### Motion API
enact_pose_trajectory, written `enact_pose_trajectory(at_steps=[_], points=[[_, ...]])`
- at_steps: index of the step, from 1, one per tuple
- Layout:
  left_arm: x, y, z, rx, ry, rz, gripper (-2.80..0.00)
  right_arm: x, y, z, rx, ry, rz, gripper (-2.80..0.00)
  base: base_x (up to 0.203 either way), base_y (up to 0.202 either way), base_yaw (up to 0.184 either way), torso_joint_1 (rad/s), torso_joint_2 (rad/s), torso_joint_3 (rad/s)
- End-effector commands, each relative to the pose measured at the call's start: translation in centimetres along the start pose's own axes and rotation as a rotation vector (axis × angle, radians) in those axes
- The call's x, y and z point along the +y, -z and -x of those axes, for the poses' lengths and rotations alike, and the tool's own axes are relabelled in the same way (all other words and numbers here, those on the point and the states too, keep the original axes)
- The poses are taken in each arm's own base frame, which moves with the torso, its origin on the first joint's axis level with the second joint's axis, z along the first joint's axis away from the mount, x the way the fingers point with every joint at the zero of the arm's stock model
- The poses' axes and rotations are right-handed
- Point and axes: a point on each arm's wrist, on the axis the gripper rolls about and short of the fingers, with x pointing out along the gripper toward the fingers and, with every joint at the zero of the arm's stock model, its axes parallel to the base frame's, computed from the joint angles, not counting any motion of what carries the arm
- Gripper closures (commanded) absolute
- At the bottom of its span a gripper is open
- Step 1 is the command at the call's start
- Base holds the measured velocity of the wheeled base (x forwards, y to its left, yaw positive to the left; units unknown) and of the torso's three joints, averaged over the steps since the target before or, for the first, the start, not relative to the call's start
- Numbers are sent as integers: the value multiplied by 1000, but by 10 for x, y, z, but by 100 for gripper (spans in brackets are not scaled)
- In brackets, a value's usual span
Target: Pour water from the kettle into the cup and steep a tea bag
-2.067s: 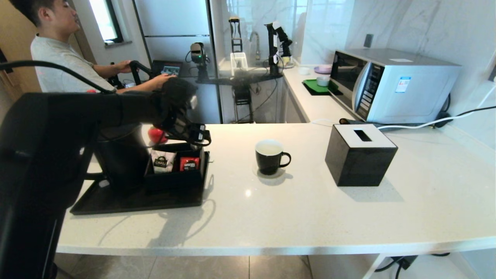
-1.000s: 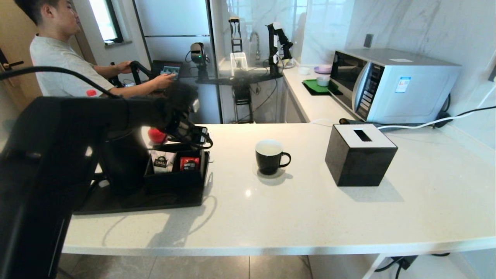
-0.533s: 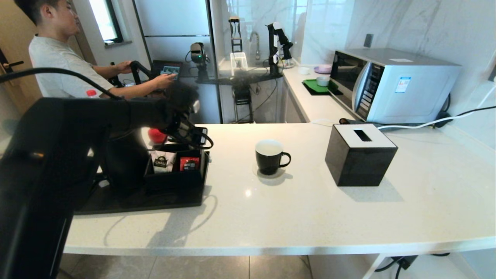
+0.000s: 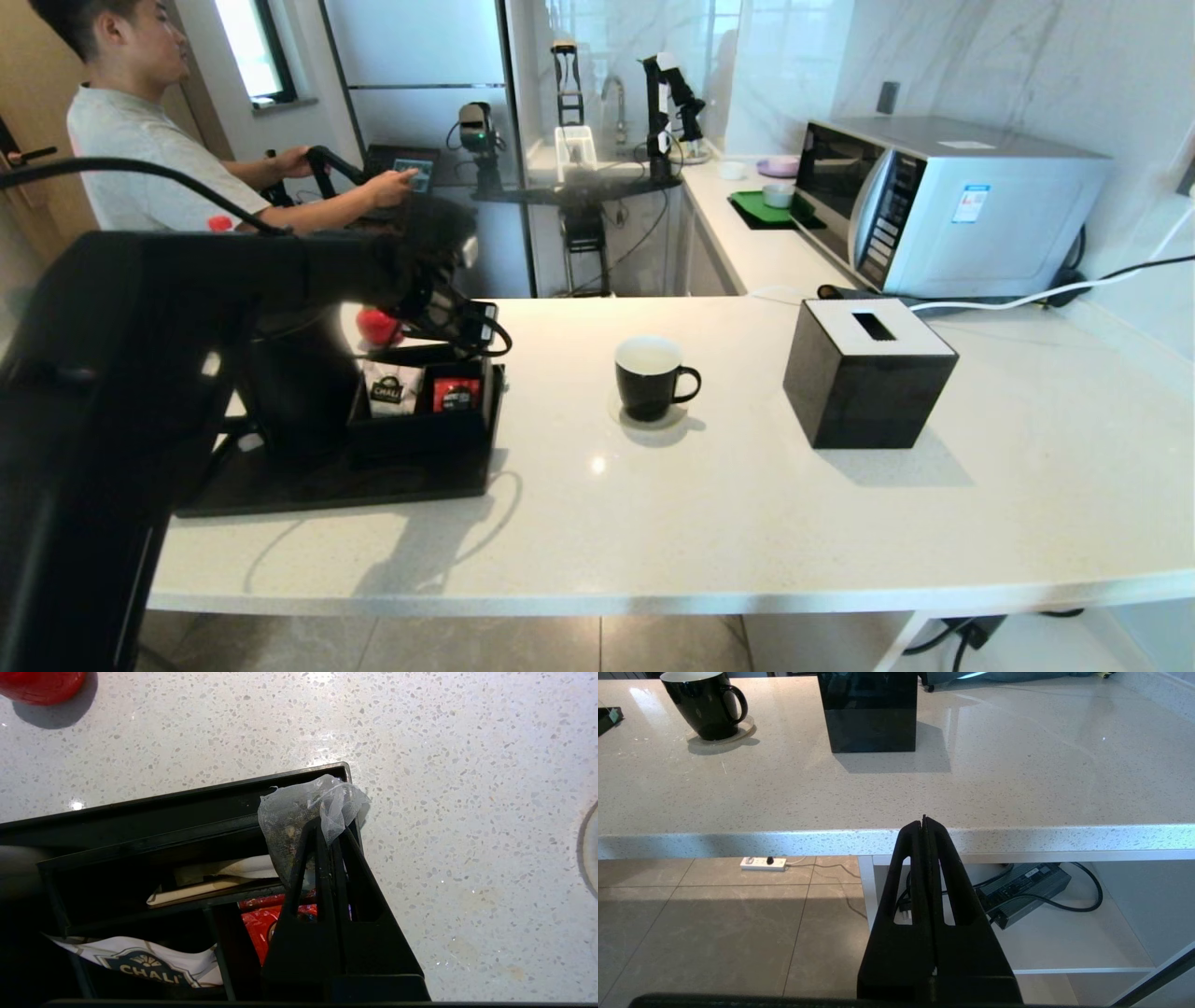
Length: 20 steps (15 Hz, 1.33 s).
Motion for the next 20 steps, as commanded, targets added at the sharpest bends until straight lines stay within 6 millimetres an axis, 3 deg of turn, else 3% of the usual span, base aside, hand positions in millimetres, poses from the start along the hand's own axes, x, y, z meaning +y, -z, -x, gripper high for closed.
enact_pose_trajectory(at_steps=[1,9,20], points=[[2,-6,11,-22,-2,5,0,0,0,0,1,0,0,0,0,0,0,0,0,0],[8,-25,59,-118,-28,21,0,0,0,0,1,0,0,0,0,0,0,0,0,0],[4,-36,151,-254,-9,34,0,0,0,0,2,0,0,0,0,0,0,0,0,0]])
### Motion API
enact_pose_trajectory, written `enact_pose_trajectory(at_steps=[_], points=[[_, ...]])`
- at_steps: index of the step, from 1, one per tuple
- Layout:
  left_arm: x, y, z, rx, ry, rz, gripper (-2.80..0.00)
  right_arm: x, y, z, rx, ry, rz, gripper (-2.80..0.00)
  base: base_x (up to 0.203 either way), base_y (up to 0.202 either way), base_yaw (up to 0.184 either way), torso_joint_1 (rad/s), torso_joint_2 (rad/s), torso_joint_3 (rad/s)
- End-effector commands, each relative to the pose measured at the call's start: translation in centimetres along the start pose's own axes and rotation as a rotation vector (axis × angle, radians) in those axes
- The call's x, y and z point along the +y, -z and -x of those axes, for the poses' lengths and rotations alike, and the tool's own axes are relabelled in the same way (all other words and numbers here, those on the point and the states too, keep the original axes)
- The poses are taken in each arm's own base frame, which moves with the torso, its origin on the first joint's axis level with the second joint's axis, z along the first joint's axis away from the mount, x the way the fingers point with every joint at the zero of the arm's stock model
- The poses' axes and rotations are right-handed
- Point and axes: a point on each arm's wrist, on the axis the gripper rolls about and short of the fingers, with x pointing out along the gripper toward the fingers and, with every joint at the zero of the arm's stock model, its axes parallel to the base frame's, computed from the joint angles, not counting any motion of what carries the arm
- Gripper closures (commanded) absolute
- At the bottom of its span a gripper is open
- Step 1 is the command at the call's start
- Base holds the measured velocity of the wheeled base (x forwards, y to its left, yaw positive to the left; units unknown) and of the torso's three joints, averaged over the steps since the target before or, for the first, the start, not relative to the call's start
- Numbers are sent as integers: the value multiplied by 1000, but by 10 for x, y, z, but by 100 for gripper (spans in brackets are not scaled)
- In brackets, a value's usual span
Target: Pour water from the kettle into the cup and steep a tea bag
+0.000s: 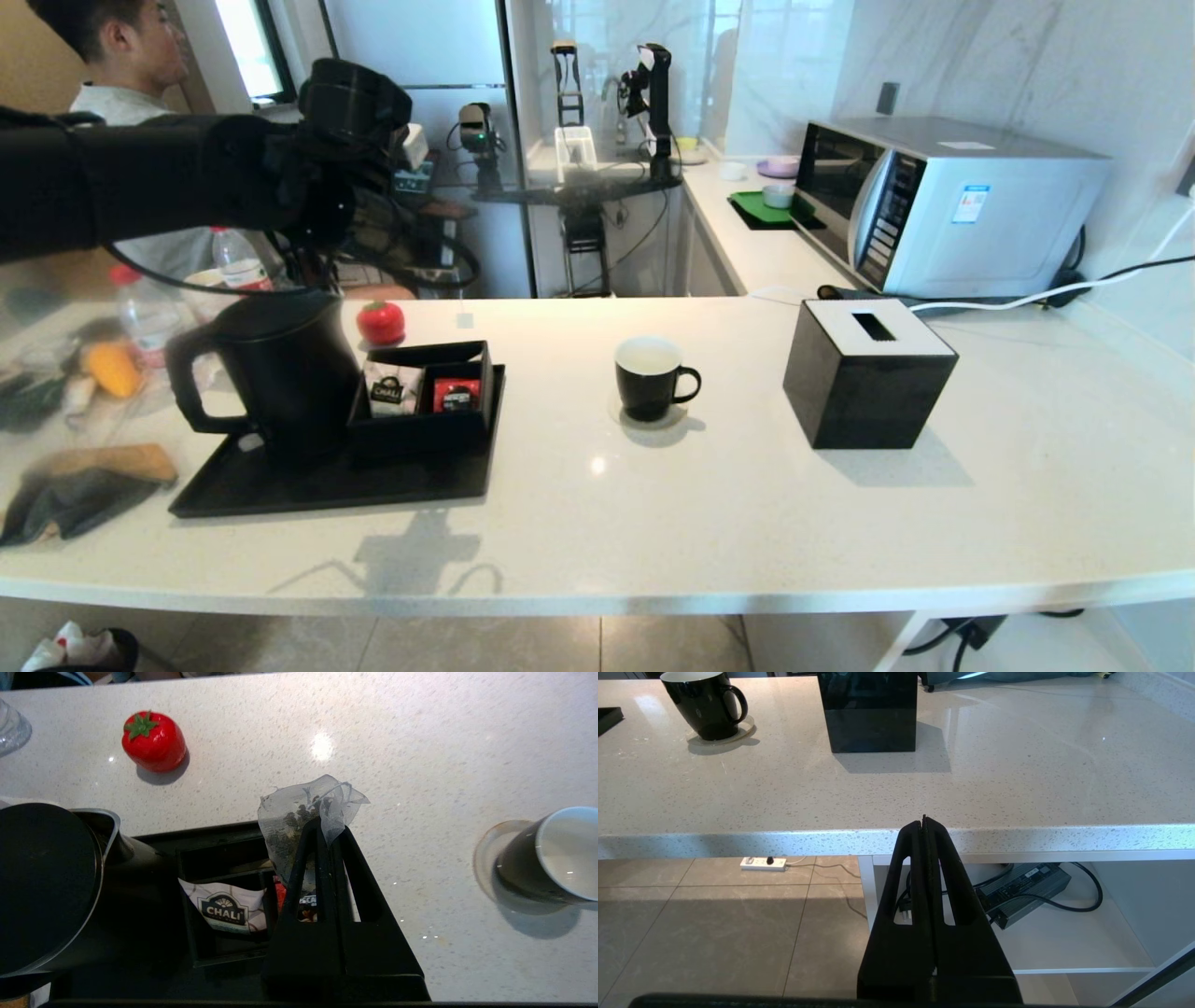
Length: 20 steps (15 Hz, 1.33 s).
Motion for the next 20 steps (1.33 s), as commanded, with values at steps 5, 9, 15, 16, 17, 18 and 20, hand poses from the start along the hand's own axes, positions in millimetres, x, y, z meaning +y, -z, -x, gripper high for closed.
enact_pose_trajectory(at_steps=[5,9,15,16,17,18,20], points=[[-14,-20,63,-120,76,12,0,0,0,0,1,0,0,0,0,0,0,0,0,0],[-31,-25,97,-174,153,-4,0,0,0,0,1,0,0,0,0,0,0,0,0,0],[-48,-12,143,-188,257,-46,0,0,0,0,1,0,0,0,0,0,0,0,0,0],[-50,-12,150,-198,274,-51,0,0,0,0,1,0,0,0,0,0,0,0,0,0],[-53,-12,155,-206,289,-57,0,0,0,0,1,0,0,0,0,0,0,0,0,0],[-55,-11,160,-211,303,-61,0,0,0,0,1,0,0,0,0,0,0,0,0,0],[-62,-8,167,-213,332,-74,0,0,0,0,2,0,3,0,0,0,0,0,0,0]])
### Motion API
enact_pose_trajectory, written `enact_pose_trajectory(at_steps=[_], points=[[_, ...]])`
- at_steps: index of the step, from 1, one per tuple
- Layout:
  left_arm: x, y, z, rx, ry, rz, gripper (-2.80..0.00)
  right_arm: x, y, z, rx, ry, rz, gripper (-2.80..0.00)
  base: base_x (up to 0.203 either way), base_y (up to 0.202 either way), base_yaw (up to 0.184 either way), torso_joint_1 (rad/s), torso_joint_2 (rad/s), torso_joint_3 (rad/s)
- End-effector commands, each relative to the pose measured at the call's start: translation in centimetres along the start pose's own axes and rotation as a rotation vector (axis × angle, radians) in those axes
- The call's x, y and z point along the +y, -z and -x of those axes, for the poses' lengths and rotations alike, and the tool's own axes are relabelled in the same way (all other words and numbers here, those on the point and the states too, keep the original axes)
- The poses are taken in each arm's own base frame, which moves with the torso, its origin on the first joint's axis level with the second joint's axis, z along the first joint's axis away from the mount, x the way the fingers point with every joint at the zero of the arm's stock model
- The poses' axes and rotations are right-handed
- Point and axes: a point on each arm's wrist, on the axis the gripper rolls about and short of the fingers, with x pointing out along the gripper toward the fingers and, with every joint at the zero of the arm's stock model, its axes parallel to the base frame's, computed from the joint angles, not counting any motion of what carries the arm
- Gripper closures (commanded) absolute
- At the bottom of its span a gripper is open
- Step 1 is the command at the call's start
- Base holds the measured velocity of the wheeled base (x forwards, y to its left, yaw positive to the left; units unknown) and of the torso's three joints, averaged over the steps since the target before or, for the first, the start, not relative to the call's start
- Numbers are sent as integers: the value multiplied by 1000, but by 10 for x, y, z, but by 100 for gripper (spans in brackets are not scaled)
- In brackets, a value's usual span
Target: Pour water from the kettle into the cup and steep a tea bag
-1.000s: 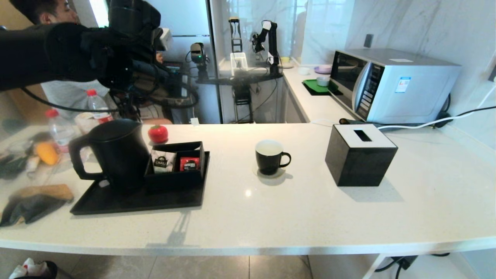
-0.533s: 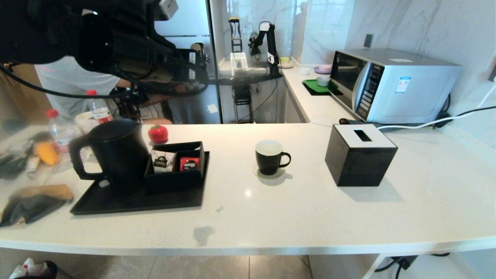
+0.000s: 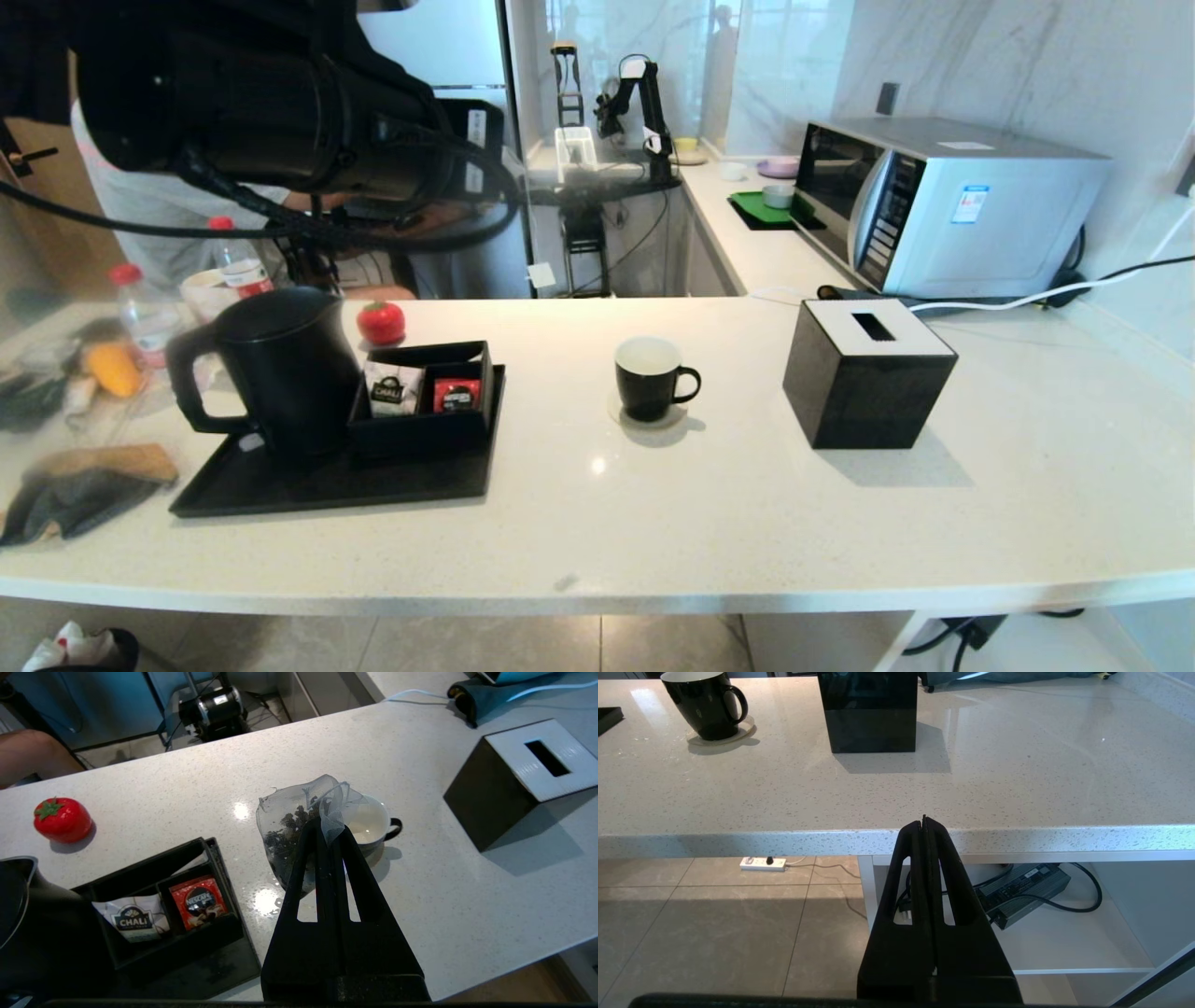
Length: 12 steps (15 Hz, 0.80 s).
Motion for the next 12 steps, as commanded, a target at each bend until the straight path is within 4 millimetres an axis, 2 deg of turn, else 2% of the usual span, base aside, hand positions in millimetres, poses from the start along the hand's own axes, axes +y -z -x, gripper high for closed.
enact_pose_trajectory(at_steps=[1,7,12], points=[[-8,0,9,-8,13,-8,0,0,0,0,3,0,0,0,0,0,0,0,0,0],[-26,6,5,10,42,-33,0,0,1,0,1,-5,33,0,0,0,0,0,0,0],[-29,6,7,11,58,-34,0,1,-12,1,-118,-32,52,0,0,0,0,0,0,0]])
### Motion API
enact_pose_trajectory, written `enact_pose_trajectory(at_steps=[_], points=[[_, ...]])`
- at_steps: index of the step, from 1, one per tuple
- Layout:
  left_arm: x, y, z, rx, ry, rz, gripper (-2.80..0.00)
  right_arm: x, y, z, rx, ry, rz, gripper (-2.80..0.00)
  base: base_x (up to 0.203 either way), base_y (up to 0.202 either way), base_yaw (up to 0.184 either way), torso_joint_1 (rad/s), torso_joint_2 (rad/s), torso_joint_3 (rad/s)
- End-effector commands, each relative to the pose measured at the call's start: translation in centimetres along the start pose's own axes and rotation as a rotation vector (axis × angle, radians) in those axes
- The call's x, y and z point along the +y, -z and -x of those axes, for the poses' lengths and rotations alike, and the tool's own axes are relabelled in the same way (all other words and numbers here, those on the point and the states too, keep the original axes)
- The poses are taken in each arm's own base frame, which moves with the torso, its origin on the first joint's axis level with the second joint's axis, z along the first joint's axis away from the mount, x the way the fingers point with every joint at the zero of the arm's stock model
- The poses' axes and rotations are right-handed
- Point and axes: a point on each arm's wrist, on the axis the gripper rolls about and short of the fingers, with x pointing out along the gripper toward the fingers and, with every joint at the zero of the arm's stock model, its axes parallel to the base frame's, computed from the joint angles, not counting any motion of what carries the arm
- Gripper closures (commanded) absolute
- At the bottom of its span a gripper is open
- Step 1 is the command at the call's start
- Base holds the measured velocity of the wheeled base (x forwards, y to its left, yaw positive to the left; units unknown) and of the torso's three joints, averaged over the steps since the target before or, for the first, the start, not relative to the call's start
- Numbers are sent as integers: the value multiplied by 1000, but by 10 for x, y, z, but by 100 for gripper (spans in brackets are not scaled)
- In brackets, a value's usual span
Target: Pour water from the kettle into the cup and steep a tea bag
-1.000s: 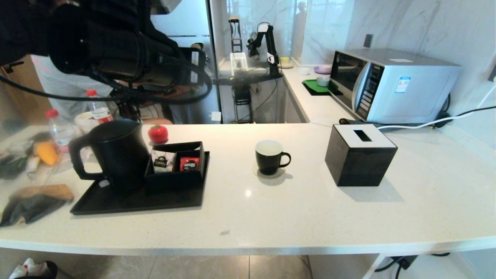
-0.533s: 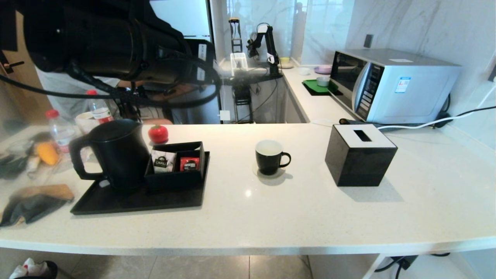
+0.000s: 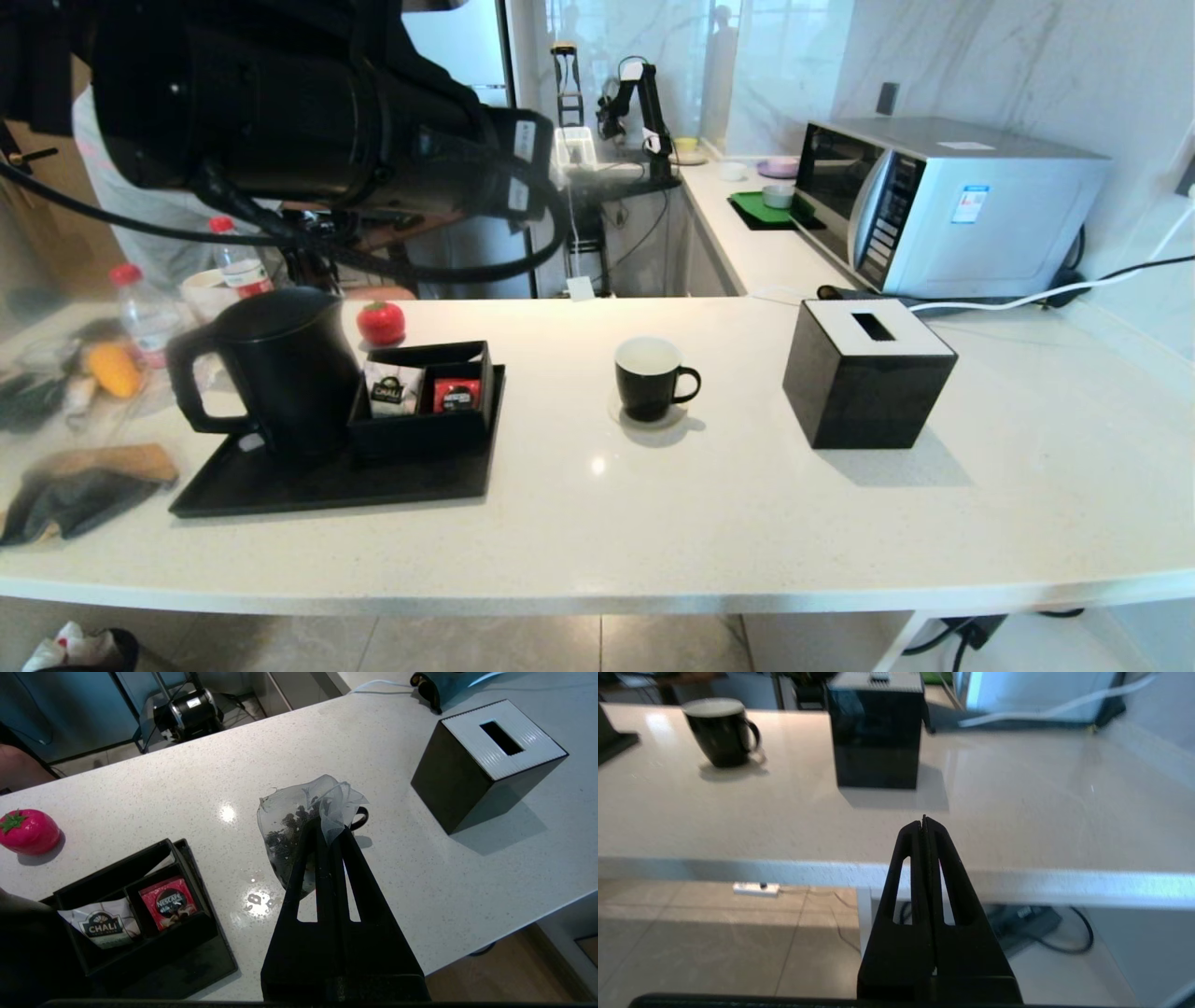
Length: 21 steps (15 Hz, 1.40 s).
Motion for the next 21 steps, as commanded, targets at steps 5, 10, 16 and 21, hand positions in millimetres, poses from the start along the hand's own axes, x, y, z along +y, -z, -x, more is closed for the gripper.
enact_pose_trajectory(at_steps=[5,10,16,21], points=[[-1,1,-1,4,0,0,0,0,-47,3,-33,-97,25,0,0,0,0,0,0,0],[-1,1,-2,5,-2,1,0,1,-104,-63,108,-199,72,0,0,0,0,0,0,0],[-3,5,-12,27,-3,-7,0,26,-137,-208,70,-472,76,0,0,0,0,0,0,0],[-14,9,-19,34,21,-16,0,99,-108,-291,-13,-752,19,0,0,0,0,0,0,0]])
